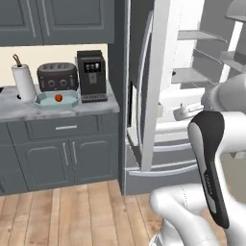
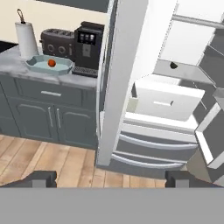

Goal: Pick the apple and kiwi from the fridge and place them inside the tupperware on the counter.

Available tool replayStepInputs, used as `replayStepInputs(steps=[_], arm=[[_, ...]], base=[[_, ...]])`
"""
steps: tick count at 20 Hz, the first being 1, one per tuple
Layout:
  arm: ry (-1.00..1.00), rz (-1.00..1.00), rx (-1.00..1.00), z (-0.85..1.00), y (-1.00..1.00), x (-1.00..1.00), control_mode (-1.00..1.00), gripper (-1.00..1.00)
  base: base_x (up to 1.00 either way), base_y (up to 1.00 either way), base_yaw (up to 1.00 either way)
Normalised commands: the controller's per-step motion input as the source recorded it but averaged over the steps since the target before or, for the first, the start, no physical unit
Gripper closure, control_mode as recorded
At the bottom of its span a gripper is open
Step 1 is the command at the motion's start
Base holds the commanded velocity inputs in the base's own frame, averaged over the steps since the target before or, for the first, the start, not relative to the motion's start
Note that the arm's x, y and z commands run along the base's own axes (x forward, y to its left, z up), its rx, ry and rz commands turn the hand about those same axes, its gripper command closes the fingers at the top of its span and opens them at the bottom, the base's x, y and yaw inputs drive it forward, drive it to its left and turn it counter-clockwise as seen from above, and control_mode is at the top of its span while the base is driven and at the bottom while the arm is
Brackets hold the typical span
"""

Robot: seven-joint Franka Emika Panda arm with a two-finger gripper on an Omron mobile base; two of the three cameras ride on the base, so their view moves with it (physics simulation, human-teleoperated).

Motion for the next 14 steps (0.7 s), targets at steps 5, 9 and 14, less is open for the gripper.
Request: replayStepInputs(steps=[5,9,14], arm=[[0.00,0.00,0.00,0.00,0.00,0.00,1.00,-1.00],[0.00,0.00,0.00,0.00,0.00,0.00,1.00,-1.00],[0.00,0.00,0.00,0.00,0.00,0.00,1.00,-1.00]], base=[[0.00,-0.99,0.00],[0.03,-0.79,0.00],[0.43,-0.20,0.00]])
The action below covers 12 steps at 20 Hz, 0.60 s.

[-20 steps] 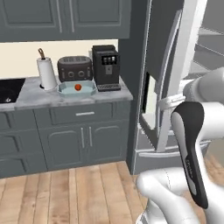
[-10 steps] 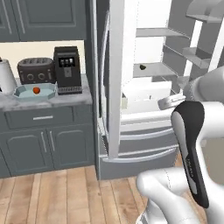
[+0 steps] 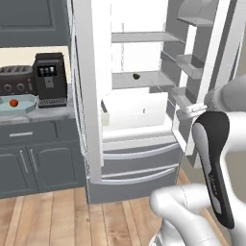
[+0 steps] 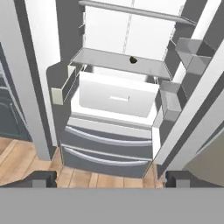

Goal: Pick the apple and kiwi from the fridge and place them inside the tupperware on the counter.

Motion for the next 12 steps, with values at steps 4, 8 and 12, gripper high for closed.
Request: replayStepInputs(steps=[4,8,12], arm=[[0.00,0.00,0.00,0.00,0.00,0.00,1.00,-1.00],[0.00,0.00,0.00,0.00,0.00,0.00,1.00,-1.00],[0.00,0.00,0.00,0.00,0.00,0.00,1.00,-1.00]], base=[[0.78,0.00,0.00],[0.78,-0.01,0.00],[0.78,-0.01,0.00]])
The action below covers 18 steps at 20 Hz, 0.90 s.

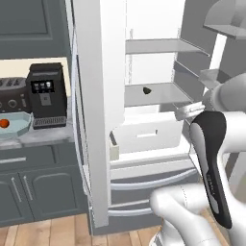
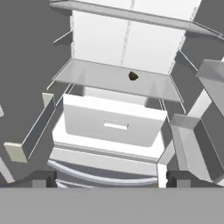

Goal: Pick the apple and kiwi from the fridge and place them inside the tupperware on the counter.

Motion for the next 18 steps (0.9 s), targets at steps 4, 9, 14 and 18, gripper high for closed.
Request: replayStepInputs(steps=[4,9,14,18], arm=[[0.00,0.00,0.00,0.00,0.00,0.00,1.00,-1.00],[0.00,0.00,0.00,0.00,0.00,0.00,1.00,-1.00],[0.01,0.00,0.00,-0.53,-0.17,0.52,-1.00,-1.00],[0.00,0.00,0.00,-0.49,-0.21,0.64,-1.00,-1.00]], base=[[0.70,0.00,0.01],[0.53,-0.03,0.00],[0.00,0.00,0.00],[0.00,0.00,0.00]])
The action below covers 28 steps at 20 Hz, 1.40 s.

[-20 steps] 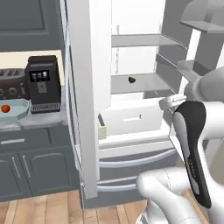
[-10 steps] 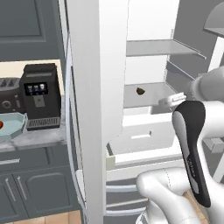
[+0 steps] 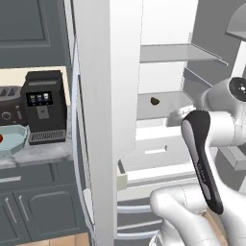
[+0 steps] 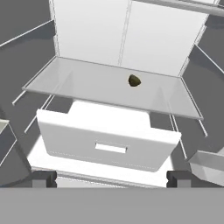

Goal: Pick the apple and kiwi from the fridge and place them inside the tupperware on the counter.

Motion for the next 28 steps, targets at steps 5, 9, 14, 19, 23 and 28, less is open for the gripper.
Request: replayStepInputs(steps=[5,9,14,19,23,28], arm=[[0.00,-0.04,0.00,-0.34,-0.11,0.63,-1.00,-1.00],[0.00,-0.07,0.00,-0.21,-0.08,0.61,-1.00,-1.00],[0.07,-0.11,0.04,-0.06,-0.13,0.61,-1.00,-1.00],[0.10,-0.12,0.10,-0.01,-0.09,0.54,-1.00,-1.00],[0.06,-0.09,0.10,-0.04,-0.12,0.53,-1.00,-1.00],[0.00,0.00,0.03,-0.18,-0.16,0.55,-1.00,-1.00]], base=[[0.00,0.00,0.00],[0.00,0.00,0.00],[0.00,0.00,0.00],[0.00,0.00,0.00],[0.00,0.00,0.00],[0.00,0.00,0.00]])
